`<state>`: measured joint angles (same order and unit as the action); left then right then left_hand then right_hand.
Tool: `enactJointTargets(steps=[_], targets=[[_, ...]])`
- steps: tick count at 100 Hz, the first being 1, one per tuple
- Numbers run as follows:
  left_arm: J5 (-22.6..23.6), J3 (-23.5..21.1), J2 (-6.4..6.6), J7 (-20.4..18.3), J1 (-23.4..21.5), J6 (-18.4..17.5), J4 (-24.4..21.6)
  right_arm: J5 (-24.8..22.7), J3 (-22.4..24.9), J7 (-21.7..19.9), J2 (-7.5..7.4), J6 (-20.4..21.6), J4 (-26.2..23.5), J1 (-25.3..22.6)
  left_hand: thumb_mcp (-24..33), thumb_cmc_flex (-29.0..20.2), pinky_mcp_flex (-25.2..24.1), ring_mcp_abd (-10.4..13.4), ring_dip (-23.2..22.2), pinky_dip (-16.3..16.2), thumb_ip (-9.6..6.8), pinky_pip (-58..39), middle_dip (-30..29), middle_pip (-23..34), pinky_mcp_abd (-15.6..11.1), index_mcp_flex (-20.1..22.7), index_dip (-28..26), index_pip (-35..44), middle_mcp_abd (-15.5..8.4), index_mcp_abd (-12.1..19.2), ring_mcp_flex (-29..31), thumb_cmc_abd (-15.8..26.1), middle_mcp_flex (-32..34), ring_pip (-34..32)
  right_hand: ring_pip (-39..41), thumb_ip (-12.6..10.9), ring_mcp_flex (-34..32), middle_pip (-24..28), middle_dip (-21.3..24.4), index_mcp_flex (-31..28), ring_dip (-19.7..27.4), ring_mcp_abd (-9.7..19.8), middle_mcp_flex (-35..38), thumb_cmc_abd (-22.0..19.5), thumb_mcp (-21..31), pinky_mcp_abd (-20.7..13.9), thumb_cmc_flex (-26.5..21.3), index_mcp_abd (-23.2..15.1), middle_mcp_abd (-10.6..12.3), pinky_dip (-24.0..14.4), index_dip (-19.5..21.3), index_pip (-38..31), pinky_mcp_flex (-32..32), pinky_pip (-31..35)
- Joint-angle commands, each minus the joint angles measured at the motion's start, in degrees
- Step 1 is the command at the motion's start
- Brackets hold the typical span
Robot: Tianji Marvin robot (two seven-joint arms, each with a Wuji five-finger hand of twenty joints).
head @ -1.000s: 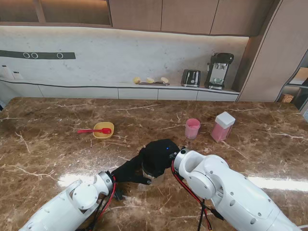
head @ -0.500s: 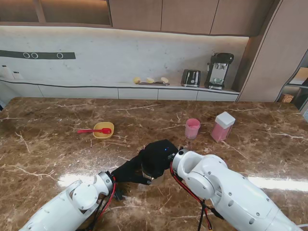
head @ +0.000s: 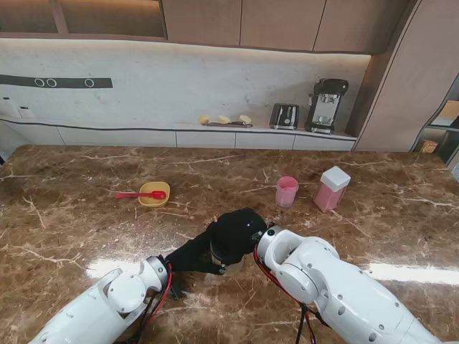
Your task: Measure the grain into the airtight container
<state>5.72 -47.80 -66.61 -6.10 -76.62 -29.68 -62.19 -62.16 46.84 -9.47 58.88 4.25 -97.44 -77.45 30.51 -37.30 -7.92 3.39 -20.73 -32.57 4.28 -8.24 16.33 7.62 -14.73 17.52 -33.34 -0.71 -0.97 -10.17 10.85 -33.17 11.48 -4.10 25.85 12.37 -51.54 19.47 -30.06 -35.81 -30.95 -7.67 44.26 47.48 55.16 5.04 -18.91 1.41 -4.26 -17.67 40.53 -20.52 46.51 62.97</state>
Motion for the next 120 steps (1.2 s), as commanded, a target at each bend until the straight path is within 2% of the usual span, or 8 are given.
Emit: enactJointTargets(steps=[1, 26, 45, 56, 76, 87, 99, 120], targets=[[0.38, 0.45, 0.30, -0.40, -1.19, 0.56, 1.55, -0.18, -0.19, -0.40, 0.15, -0.79, 1.19, -0.86, -1.71, -0.13, 4.44, -7.42, -0.92, -4.28, -1.32, -10.31, 0.51, 0.41, 26.15, 1.37, 0.02, 25.05, -1.04, 24.33, 0.57, 0.87, 0.87, -1.52, 2.66, -7.24, -4.16, 2.46, 0.66, -0.45, 0.11, 4.02, 1.75, -6.25, 3.47, -2.40, -2.67, -2.16, 3.24, -0.11, -0.16, -2.00, 1.21, 2.11], [0.64, -0.05, 0.43, -0.35, -1.75, 0.98, 1.10, -1.32, -0.19, 0.81, 0.16, -0.93, 1.73, -0.98, -1.89, -0.07, 4.44, -7.52, -1.04, -4.29, -1.35, -10.41, 0.53, 0.47, 26.24, 1.64, -0.69, 26.12, -1.01, 24.21, 0.71, 0.77, 0.97, -1.63, 2.64, -8.33, -5.17, 0.89, 2.80, 0.15, 0.50, 3.64, 1.89, -12.12, -4.26, -2.17, 1.09, -1.68, 2.73, 1.13, -2.98, -0.68, 2.04, 3.42], [1.13, -0.38, 0.63, -0.48, -2.05, 1.60, 0.65, -0.15, -0.15, 1.74, 0.37, -1.02, 2.07, -1.20, -1.68, -0.11, 4.38, -7.54, -1.07, -4.27, -1.35, -10.50, 0.50, 0.49, 26.20, 5.00, -0.09, 26.18, -0.89, 21.61, 0.68, 0.46, 0.96, -1.59, 0.96, -9.32, -4.94, -0.01, 3.85, 0.59, 1.60, 3.02, 1.96, -17.72, -11.20, -1.49, 4.67, -1.64, 2.57, 1.65, -4.30, -0.23, 1.38, 3.05], [1.21, -0.24, 0.67, -0.67, -1.92, 1.58, 0.70, 0.21, -0.31, 1.83, 0.41, -1.13, 2.03, -1.33, -1.04, -0.64, 4.23, -7.70, -1.08, -4.18, -1.48, -10.44, 0.45, 0.48, 26.22, 6.99, -0.14, 27.01, -0.89, 22.87, 0.57, 0.55, 1.04, -1.57, 0.33, -9.62, -4.55, -0.48, 4.11, 1.43, 1.98, 2.36, 1.54, -18.92, -13.30, -0.53, 6.78, -1.58, 2.57, 1.90, -4.68, 0.22, 0.66, 2.58], [0.99, -0.19, 0.59, -0.59, -1.98, 1.64, 0.72, 0.86, -0.19, 1.53, 0.46, -1.51, 1.49, -1.76, 5.41, -2.81, 4.11, -7.64, -1.10, -3.89, -2.45, -10.06, 0.42, 0.65, 26.17, 9.75, -2.21, 31.10, -0.94, 25.17, 0.45, 1.89, 1.43, -1.56, -2.56, -10.50, -1.98, -2.13, 4.90, 3.48, 3.48, 1.20, -0.17, -19.68, -14.43, 4.09, 8.82, -1.28, 2.68, 2.82, -5.60, 1.66, -4.08, -0.61], [0.64, -0.31, 0.52, -0.55, -2.20, 1.90, 0.54, 1.17, -0.13, 1.50, 0.50, -1.70, 1.29, -1.95, 6.55, -3.10, 4.09, -7.58, -1.08, -3.86, -2.36, -9.97, 0.40, 0.67, 26.11, 9.85, -2.39, 31.46, -1.03, 25.28, 0.45, 2.01, 1.43, -1.56, -3.97, -10.60, -0.51, -3.09, 5.40, 4.38, 4.27, 0.94, -1.36, -19.84, -14.42, 5.40, 9.32, -1.26, 2.61, 3.04, -5.80, 2.13, -6.29, -2.01], [0.57, -0.35, 0.47, -0.41, -2.25, 1.88, 0.50, 1.00, -0.02, 1.64, 0.51, -1.78, 0.90, -2.23, 6.95, -2.92, 4.12, -7.60, -1.07, -3.85, -2.12, -9.88, 0.38, 0.71, 26.10, 9.84, -2.49, 31.67, -1.02, 25.44, 0.43, 1.97, 1.45, -1.55, -8.67, -10.63, 4.64, -4.73, 6.32, 5.83, 7.32, 0.35, -3.98, -20.22, -14.38, 7.93, 10.38, -1.86, 3.14, 3.17, -6.07, 3.09, -11.97, -6.08], [0.68, -0.37, 0.48, -0.36, -2.11, 1.56, 0.55, -0.29, 0.82, 0.43, 0.29, -1.34, -0.82, -2.86, 7.26, -2.88, 4.19, -7.58, -1.06, -3.89, -1.97, -9.80, 0.36, 0.74, 26.14, 9.88, -2.58, 31.85, -1.05, 25.40, 0.44, 2.11, 1.50, -1.56, -12.78, -10.58, 11.88, -6.68, 7.11, 7.80, 10.01, 0.20, -6.93, -20.73, -14.52, 8.89, 12.09, -2.87, 4.27, 3.21, -6.48, 4.53, -19.62, -10.10]])
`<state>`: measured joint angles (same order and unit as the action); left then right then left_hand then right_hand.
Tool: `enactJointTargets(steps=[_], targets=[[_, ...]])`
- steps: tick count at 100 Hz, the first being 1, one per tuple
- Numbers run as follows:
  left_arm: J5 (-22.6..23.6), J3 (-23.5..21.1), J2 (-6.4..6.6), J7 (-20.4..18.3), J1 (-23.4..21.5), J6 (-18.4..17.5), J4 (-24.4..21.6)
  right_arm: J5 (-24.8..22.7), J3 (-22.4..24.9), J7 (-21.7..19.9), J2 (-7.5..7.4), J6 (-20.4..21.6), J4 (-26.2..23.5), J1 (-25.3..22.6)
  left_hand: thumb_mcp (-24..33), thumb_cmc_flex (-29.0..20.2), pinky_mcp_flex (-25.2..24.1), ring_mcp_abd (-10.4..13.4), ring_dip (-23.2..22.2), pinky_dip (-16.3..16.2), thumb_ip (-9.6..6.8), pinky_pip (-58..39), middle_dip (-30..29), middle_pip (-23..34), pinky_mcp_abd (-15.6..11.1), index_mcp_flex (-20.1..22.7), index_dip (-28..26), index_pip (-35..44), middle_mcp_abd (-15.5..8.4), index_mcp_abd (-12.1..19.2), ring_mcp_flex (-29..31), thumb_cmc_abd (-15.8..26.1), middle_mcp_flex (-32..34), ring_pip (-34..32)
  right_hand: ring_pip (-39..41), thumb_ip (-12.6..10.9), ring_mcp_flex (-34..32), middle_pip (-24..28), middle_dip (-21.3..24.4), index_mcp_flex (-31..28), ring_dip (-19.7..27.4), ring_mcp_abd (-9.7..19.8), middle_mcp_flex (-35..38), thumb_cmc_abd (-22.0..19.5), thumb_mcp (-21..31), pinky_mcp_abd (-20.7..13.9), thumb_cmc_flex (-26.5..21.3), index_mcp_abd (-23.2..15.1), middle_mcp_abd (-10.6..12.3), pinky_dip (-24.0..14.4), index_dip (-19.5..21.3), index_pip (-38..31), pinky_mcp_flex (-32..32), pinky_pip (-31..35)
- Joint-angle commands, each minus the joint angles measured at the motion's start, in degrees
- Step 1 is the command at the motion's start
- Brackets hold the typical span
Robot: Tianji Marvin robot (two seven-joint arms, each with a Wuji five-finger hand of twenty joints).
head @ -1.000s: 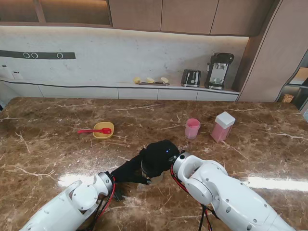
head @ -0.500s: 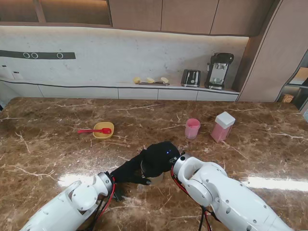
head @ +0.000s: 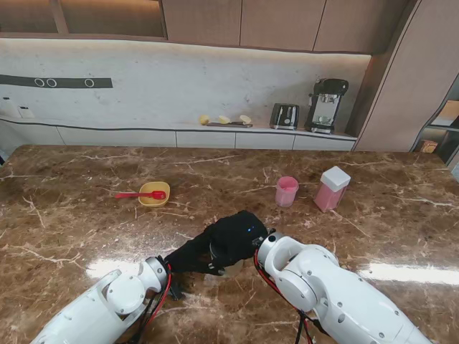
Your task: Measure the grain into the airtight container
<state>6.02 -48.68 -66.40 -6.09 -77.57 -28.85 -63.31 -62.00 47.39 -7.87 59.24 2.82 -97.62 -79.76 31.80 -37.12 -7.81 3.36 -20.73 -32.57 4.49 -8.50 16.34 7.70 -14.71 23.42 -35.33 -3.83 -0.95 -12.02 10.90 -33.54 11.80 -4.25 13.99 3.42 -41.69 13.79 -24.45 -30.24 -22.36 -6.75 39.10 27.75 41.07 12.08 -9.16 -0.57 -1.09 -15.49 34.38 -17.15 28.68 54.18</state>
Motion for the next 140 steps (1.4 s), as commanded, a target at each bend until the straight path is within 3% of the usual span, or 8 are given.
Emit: enactJointTargets(steps=[1, 32, 57, 68, 74, 89, 109, 140], targets=[[0.38, 0.51, 0.27, -0.37, -1.16, 0.71, 1.68, -0.48, 0.31, -1.25, -0.07, 0.12, -0.72, -0.58, 5.99, -3.09, 4.08, -7.61, -1.06, -3.89, -2.17, -9.54, 0.35, 0.64, 26.13, 3.99, -0.60, 34.98, -1.07, 27.23, 0.41, 2.46, 1.16, -1.42, -1.02, -1.62, 2.19, -1.07, 1.54, 2.26, 1.50, -0.71, -1.84, -1.00, -0.43, 1.88, 2.40, -0.94, 1.10, 1.00, -0.36, 1.21, -1.91, -1.38], [0.38, 0.48, 0.31, -0.45, -1.18, 0.70, 1.66, -2.51, 3.28, -2.28, -0.33, 2.38, -3.63, -2.19, 5.74, -2.91, 4.16, -7.66, -1.09, -3.98, -2.13, -9.49, 0.34, 0.66, 26.28, 3.75, -0.57, 34.83, -1.10, 26.93, 0.45, 2.66, 1.22, -1.46, -3.59, -1.56, 7.63, -3.60, 2.64, 3.70, 3.85, 1.07, -4.69, 0.21, 0.18, -0.62, 2.48, -1.32, 1.88, 0.33, -0.75, 2.91, -7.96, -5.38], [0.48, 0.43, 0.28, -0.31, -1.08, 0.51, 1.77, -1.23, 6.90, -12.86, -1.40, 8.44, -7.99, -1.68, 5.57, -2.80, 4.23, -7.56, -1.11, -4.08, -2.18, -9.52, 0.36, 0.69, 26.31, 3.58, -0.52, 34.64, -1.13, 27.11, 0.51, 2.75, 1.27, -1.48, -4.63, -2.53, 10.65, -5.96, 3.85, 6.68, 4.59, 1.35, -9.80, 10.55, 1.01, -2.40, -17.95, 0.15, 1.40, -2.39, -2.52, 7.08, -8.61, -9.58], [0.41, 0.50, 0.28, -0.37, -1.05, 0.46, 1.83, 0.58, 6.44, -17.31, -1.91, 9.87, -7.90, 0.41, 5.57, -2.87, 4.24, -7.62, -1.10, -4.12, -2.22, -9.53, 0.37, 0.69, 26.35, 3.67, -0.56, 34.69, -1.10, 27.08, 0.51, 2.73, 1.30, -1.47, -4.98, 0.60, 11.52, -6.40, 4.74, 8.01, 4.96, 0.92, -11.77, 16.74, 14.03, -2.89, -21.17, -0.66, 0.70, -4.24, -4.14, 9.30, -7.11, -10.63], [0.43, 0.45, 0.31, -0.41, -1.09, 0.50, 1.77, 1.63, 5.71, -19.02, -2.13, 10.08, -7.37, 1.71, 5.55, -2.75, 4.23, -7.58, -1.09, -4.13, -2.21, -9.52, 0.36, 0.68, 26.32, 3.54, -0.56, 34.63, -1.23, 27.14, 0.47, 2.79, 1.29, -1.44, -4.58, 1.56, 10.70, -6.71, 5.13, 8.32, 4.87, 0.95, -13.10, 18.33, 18.18, -3.20, -22.21, -1.35, 0.54, -4.81, -4.48, 9.62, -5.56, -9.99], [0.62, 0.21, 0.37, -0.37, -1.26, 0.64, 1.58, 4.48, 3.12, -22.31, -2.56, 9.17, -5.59, 4.66, 5.63, -2.82, 4.24, -7.55, -1.08, -4.14, -2.24, -9.50, 0.35, 0.65, 26.37, 3.61, -0.56, 34.60, -1.18, 27.17, 0.52, 2.75, 1.34, -1.44, -3.56, 1.49, 8.59, -6.86, 5.33, 8.59, 4.42, 1.36, -14.01, 17.70, 20.82, -4.06, -24.91, -2.48, 0.44, -5.19, -4.50, 9.58, -3.04, -8.81], [0.46, 0.10, 0.42, -0.56, -1.42, 0.83, 1.40, 5.30, 1.18, -21.19, -2.48, 8.66, -3.22, 6.12, 5.40, -2.37, 4.35, -7.49, -1.06, -4.19, -2.25, -9.55, 0.33, 0.57, 26.37, 3.46, -0.47, 34.36, -1.16, 26.87, 0.64, 2.93, 1.36, -1.44, -2.26, 2.00, 5.93, -5.47, 5.05, 8.17, 3.55, 2.37, -12.38, 18.80, 22.28, -4.37, -26.90, -6.37, 1.56, -5.60, -3.88, 8.77, -0.23, -6.81], [0.24, 0.29, 0.38, -0.63, -1.44, 0.88, 1.37, 4.85, 0.45, -20.17, -2.44, 8.61, -2.36, 6.08, 5.30, -2.46, 4.31, -7.57, -1.03, -4.21, -2.32, -9.57, 0.34, 0.53, 26.45, 3.40, -0.50, 34.26, -1.08, 26.67, 0.57, 3.00, 1.36, -1.39, 0.16, 2.47, 1.51, -3.38, 4.38, 5.99, 1.54, 3.37, -9.20, 17.03, 22.58, -5.84, -26.05, -6.50, 1.77, -5.96, -2.68, 7.03, 3.44, -3.49]])
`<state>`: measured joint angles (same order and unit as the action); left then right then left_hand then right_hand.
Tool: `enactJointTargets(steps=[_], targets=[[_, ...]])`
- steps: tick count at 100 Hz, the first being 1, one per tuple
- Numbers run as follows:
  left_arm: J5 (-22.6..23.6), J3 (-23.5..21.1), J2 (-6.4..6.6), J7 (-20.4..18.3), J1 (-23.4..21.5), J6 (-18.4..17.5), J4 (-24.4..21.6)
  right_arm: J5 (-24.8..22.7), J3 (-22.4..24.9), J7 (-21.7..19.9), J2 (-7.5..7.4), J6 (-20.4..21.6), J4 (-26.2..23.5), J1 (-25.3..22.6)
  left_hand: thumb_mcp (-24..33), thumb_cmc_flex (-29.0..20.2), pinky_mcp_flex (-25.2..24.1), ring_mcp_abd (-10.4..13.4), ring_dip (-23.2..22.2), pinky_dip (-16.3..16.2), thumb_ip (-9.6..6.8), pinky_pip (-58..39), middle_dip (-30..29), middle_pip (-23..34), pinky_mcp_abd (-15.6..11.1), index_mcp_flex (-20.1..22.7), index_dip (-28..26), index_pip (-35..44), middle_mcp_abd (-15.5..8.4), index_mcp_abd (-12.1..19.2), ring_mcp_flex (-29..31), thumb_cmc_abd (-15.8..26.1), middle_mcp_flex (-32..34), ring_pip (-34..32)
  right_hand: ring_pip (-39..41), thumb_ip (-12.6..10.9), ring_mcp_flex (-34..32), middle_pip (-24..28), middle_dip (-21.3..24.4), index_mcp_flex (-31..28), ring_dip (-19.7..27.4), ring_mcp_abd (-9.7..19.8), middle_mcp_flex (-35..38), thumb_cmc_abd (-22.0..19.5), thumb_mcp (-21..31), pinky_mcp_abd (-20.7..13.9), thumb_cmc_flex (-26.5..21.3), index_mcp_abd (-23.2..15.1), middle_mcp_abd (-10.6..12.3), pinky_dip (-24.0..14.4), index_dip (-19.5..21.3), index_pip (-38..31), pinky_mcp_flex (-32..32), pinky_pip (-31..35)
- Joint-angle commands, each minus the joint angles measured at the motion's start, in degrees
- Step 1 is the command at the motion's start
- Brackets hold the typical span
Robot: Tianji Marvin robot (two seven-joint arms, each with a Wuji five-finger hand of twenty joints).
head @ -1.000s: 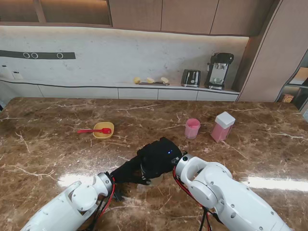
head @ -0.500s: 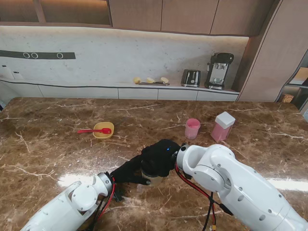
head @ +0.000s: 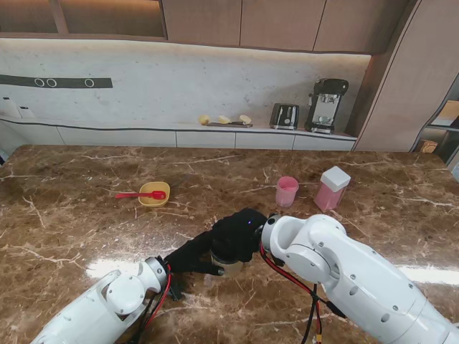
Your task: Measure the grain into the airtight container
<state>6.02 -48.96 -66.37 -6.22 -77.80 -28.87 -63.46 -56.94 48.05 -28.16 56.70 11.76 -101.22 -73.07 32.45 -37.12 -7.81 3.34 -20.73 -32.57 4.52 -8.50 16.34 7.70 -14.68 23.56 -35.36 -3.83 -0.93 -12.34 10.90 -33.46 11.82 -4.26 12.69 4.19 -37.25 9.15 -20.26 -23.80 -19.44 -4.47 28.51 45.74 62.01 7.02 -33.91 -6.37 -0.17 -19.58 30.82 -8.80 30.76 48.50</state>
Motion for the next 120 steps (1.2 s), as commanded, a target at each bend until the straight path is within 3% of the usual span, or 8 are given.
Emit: enactJointTargets(steps=[1, 22, 45, 62, 82, 90, 101, 120], targets=[[0.23, 0.56, 0.35, -0.49, -1.22, 0.91, 1.52, -0.25, -0.22, 0.34, 0.13, -0.31, 1.30, -0.65, 4.64, -2.45, 4.30, -7.54, -1.02, -4.21, -2.34, -9.56, 0.34, 0.53, 26.41, 3.26, -0.46, 34.25, -1.11, 26.99, 0.54, 2.93, 1.35, -1.38, 1.58, 1.71, -3.16, 1.36, 0.15, -0.55, -1.48, 1.11, 1.61, -1.14, 1.60, -0.75, -1.08, -0.62, 0.93, -1.90, 0.93, -1.40, 1.52, 2.35], [0.12, 0.77, 0.34, -0.58, -1.22, 1.04, 1.39, -0.78, -0.39, 3.09, 0.56, -2.11, 1.81, -1.52, 4.52, -2.56, 4.32, -7.63, -1.05, -4.22, -2.35, -9.59, 0.37, 0.56, 26.41, 3.36, -0.54, 34.33, -1.02, 26.93, 0.60, 3.29, 1.35, -1.44, 4.01, 1.79, -9.41, 2.61, -0.27, -2.55, -3.16, 0.95, 6.69, -7.94, -1.76, -1.78, 7.08, 1.36, 0.62, -1.94, 1.11, -2.68, 5.90, 6.77], [0.14, 0.88, 0.30, -0.45, -1.19, 1.04, 1.41, -3.28, -0.33, 11.15, 1.62, -4.85, 3.04, -3.33, 4.36, -2.55, 4.34, -7.61, -1.10, -4.27, -2.35, -9.69, 0.38, 0.58, 26.48, 3.38, -0.64, 34.46, -1.09, 26.94, 0.67, 3.50, 1.34, -1.50, 7.78, 0.41, -16.69, 3.65, 0.44, -0.87, -4.65, 0.75, 9.97, -16.99, -15.86, -3.43, 19.04, 5.31, -0.71, 0.56, -0.85, -2.30, 11.63, 15.12], [0.11, 0.88, 0.32, -0.52, -1.27, 1.10, 1.32, -4.77, 0.78, 12.33, 1.74, -4.95, 2.02, -4.49, 4.21, -2.50, 4.29, -7.62, -1.12, -4.27, -2.36, -9.72, 0.40, 0.60, 26.43, 3.26, -0.60, 34.33, -1.11, 27.06, 0.70, 3.61, 1.41, -1.50, 6.24, -0.64, -13.52, 2.80, 1.05, 0.70, -4.07, 0.07, 7.80, -21.11, -20.54, -1.92, 24.31, 6.00, -0.74, 1.76, -1.54, -1.51, 8.33, 13.51], [0.15, 0.83, 0.33, -0.48, -1.36, 1.16, 1.23, -7.35, 3.12, 13.37, 1.77, -4.24, -0.09, -6.52, 4.15, -2.43, 4.31, -7.50, -1.10, -4.26, -2.38, -9.75, 0.38, 0.55, 26.39, 3.19, -0.58, 34.22, -1.22, 27.20, 0.65, 3.71, 1.43, -1.45, -1.37, -1.46, -0.92, 0.40, 1.54, 1.06, 0.15, -1.74, 4.57, -22.04, -22.77, 2.78, 28.72, 4.41, 0.38, 2.72, -1.64, -0.83, -4.57, 2.83], [0.17, 0.84, 0.34, -0.49, -1.37, 1.14, 1.22, -7.35, 4.34, 12.86, 1.73, -3.74, -1.22, -7.19, 4.12, -2.46, 4.29, -7.43, -1.09, -4.26, -2.39, -9.76, 0.38, 0.53, 26.42, 3.23, -0.58, 34.23, -1.24, 27.18, 0.59, 3.65, 1.41, -1.42, -2.82, -1.45, 2.71, -0.56, 1.77, 1.24, 0.93, -1.71, 2.66, -19.25, -22.59, 3.13, 27.00, 4.33, 0.47, 2.77, -1.62, -0.63, -7.76, 0.97], [0.20, 0.80, 0.36, -0.49, -1.40, 1.17, 1.16, -6.79, 5.91, 8.08, 1.25, -1.33, -3.20, -7.33, 4.14, -2.49, 4.28, -7.40, -1.06, -4.25, -2.40, -9.77, 0.38, 0.50, 26.38, 3.15, -0.55, 34.15, -1.21, 27.13, 0.57, 3.72, 1.34, -1.39, -3.47, -1.18, 5.40, -1.91, 2.11, 2.33, 1.83, -1.51, -0.02, -9.04, -22.61, 2.00, 17.64, 5.00, 0.27, 2.20, -2.05, 0.84, -9.15, -1.93], [0.35, 0.78, 0.35, -0.37, -1.36, 1.11, 1.15, -5.90, 5.92, 2.13, 0.47, 1.38, -3.46, -5.62, 4.17, -2.54, 4.28, -7.37, -1.04, -4.23, -2.41, -9.75, 0.36, 0.45, 26.35, 3.09, -0.51, 34.05, -1.15, 27.04, 0.53, 3.69, 1.30, -1.37, -4.46, -0.76, 8.72, -3.63, 3.02, 5.75, 3.03, -1.93, -5.47, -5.21, -25.47, 1.47, 0.87, 3.69, -0.35, 0.94, -3.09, 4.45, -9.08, -5.29]])
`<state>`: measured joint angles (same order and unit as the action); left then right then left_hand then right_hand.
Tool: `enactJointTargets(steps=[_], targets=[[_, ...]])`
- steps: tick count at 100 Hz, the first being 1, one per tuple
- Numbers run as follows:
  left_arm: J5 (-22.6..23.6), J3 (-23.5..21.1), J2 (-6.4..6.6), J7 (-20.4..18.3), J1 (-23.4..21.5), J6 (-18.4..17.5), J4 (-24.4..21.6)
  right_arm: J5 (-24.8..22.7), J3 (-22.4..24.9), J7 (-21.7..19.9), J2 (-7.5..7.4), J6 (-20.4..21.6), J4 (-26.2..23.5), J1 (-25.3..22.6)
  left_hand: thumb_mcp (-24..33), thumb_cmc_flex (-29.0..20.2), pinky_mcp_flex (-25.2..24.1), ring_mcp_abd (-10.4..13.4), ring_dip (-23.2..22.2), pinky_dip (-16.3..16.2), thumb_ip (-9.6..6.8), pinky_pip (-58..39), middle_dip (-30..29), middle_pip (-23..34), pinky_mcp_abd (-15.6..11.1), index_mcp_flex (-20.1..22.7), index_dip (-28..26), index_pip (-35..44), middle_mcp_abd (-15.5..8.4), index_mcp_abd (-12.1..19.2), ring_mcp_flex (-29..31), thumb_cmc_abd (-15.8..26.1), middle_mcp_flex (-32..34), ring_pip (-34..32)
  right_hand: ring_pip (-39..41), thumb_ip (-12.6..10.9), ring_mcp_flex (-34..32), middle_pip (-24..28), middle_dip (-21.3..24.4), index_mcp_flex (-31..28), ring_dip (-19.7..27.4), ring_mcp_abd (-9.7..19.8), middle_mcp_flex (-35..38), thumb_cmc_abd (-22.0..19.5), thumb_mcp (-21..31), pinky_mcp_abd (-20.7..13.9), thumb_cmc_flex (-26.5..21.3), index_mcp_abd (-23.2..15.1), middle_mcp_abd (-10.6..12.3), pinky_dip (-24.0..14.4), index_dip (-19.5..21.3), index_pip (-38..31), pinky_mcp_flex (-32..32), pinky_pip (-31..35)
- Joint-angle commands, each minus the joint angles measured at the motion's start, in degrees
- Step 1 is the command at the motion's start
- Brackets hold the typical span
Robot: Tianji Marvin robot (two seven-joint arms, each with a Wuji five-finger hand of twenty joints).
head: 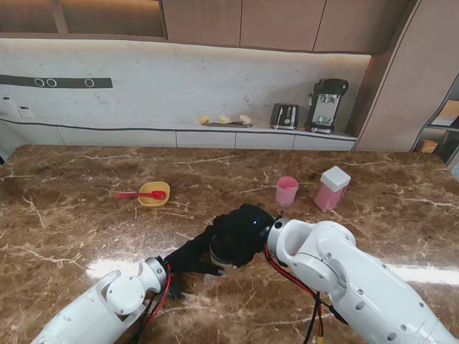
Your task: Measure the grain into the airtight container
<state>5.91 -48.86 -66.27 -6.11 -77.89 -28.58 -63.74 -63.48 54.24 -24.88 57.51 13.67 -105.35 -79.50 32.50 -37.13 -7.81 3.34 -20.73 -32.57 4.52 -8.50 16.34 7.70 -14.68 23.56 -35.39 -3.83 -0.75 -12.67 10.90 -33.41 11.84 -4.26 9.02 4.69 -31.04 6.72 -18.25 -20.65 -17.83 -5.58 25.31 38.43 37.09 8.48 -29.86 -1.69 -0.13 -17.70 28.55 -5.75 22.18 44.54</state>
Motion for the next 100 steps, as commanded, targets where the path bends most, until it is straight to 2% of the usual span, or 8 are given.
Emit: enactJointTargets(steps=[1, 17, 28, 35, 45, 64, 86, 100], targets=[[0.46, 0.68, 0.24, -0.47, -1.27, 0.82, 1.44, 0.73, -0.35, -1.37, -0.37, -0.55, 0.74, 0.93, 4.11, -2.54, 4.29, -7.38, -1.04, -4.23, -2.41, -9.75, 0.36, 0.47, 26.36, 3.09, -0.48, 34.05, -1.38, 27.35, 0.55, 3.67, 1.33, -1.37, -0.80, -1.23, 2.57, -1.25, 1.04, 2.77, 1.44, -0.77, -2.42, 2.22, -0.44, -0.05, -3.52, -1.07, -0.43, -0.94, -0.86, 1.51, -0.47, -1.35], [0.40, 0.78, 0.24, -0.52, -1.21, 0.79, 1.53, 1.74, -2.37, -2.08, -0.54, -1.12, 2.98, 2.78, 4.13, -2.65, 4.31, -7.45, -1.02, -4.21, -2.42, -9.74, 0.36, 0.46, 26.37, 3.07, -0.43, 33.95, -1.36, 27.36, 0.51, 3.66, 1.32, -1.35, -0.20, 0.30, 2.26, -1.06, 1.38, 4.13, 1.64, -0.80, -4.23, 3.66, 3.16, -0.92, -5.39, -2.08, -0.76, -1.70, -0.97, 3.26, 2.26, 0.01], [0.32, 0.81, 0.27, -0.70, -1.23, 0.92, 1.51, 2.86, -3.85, -3.63, -0.75, -1.59, 3.92, 4.14, 4.16, -2.71, 4.26, -7.48, -1.03, -4.20, -2.43, -9.70, 0.36, 0.47, 26.42, 3.08, -0.44, 33.96, -1.26, 27.24, 0.50, 3.67, 1.33, -1.38, 0.98, 2.22, 0.30, -0.35, 1.48, 2.96, 0.94, -0.40, -3.93, 9.78, 16.46, -1.44, -1.98, -3.09, -0.70, -2.57, 0.87, 2.62, 4.18, 1.61], [0.34, 0.73, 0.28, -0.70, -1.28, 0.98, 1.42, 3.46, -4.69, -4.51, -0.87, -1.90, 4.33, 4.85, 4.13, -2.71, 4.28, -7.51, -1.04, -4.19, -2.42, -9.70, 0.37, 0.49, 26.42, 3.05, -0.44, 33.96, -1.26, 27.30, 0.54, 3.69, 1.33, -1.40, 1.85, 2.77, -1.48, 0.17, 1.23, 1.80, 0.27, -0.08, -3.12, 10.89, 19.22, -1.74, -1.73, -3.57, -0.75, -2.77, 1.77, 1.33, 5.33, 2.42], [0.42, 0.62, 0.29, -0.63, -1.30, 0.98, 1.39, 3.68, -5.42, -3.83, -0.83, -1.88, 5.27, 5.26, 4.07, -2.68, 4.30, -7.52, -1.04, -4.20, -2.41, -9.71, 0.38, 0.51, 26.44, 3.04, -0.45, 33.97, -1.26, 27.24, 0.51, 3.65, 1.34, -1.39, 4.00, 2.87, -5.78, 2.19, 0.09, -0.59, -1.33, 0.66, 0.44, 10.44, 20.49, -2.97, -3.07, -3.87, -0.72, -3.09, 3.27, -1.34, 8.39, 4.54], [0.34, 0.71, 0.29, -0.74, -1.15, 0.80, 1.48, 2.65, -5.71, 3.60, -0.11, -1.65, 7.71, 4.49, 3.97, -2.67, 4.31, -7.53, -1.07, -4.22, -2.41, -9.74, 0.39, 0.53, 26.49, 3.10, -0.48, 34.01, -1.32, 27.29, 0.60, 3.70, 1.34, -1.45, 9.42, 3.00, -16.24, 6.82, -2.40, -7.74, -5.64, 2.43, 10.38, 7.55, 22.15, -4.91, -2.36, -5.24, 0.12, -3.61, 5.26, -7.40, 15.31, 11.06], [0.35, 0.94, 0.32, -0.87, -0.98, 0.69, 1.58, 1.94, -5.94, 10.21, 0.62, -2.03, 9.62, 3.65, 4.04, -2.62, 4.23, -7.51, -1.08, -4.20, -2.45, -9.69, 0.40, 0.56, 26.47, 3.02, -0.39, 33.86, -1.38, 27.58, 0.55, 3.27, 1.35, -1.44, 14.80, 3.35, -26.50, 11.29, -6.34, -12.40, -9.52, 4.02, 19.95, 4.66, 21.21, -6.63, 2.80, -3.26, 0.23, 0.28, 4.98, -12.11, 22.79, 19.81], [0.44, 1.19, 0.35, -0.99, -0.84, 0.67, 1.62, 2.31, -6.95, 15.08, 1.25, -3.61, 11.34, 3.50, 4.14, -2.52, 4.19, -7.46, -1.07, -4.18, -2.44, -9.65, 0.38, 0.54, 26.43, 3.21, -0.23, 33.74, -1.41, 27.72, 0.49, 3.12, 1.29, -1.41, 18.44, 3.53, -32.49, 15.20, -8.26, -14.99, -10.79, 3.88, 27.71, 1.91, 18.23, -7.08, 8.90, -0.55, 0.31, 0.00, 4.76, -13.47, 28.46, 24.83]])
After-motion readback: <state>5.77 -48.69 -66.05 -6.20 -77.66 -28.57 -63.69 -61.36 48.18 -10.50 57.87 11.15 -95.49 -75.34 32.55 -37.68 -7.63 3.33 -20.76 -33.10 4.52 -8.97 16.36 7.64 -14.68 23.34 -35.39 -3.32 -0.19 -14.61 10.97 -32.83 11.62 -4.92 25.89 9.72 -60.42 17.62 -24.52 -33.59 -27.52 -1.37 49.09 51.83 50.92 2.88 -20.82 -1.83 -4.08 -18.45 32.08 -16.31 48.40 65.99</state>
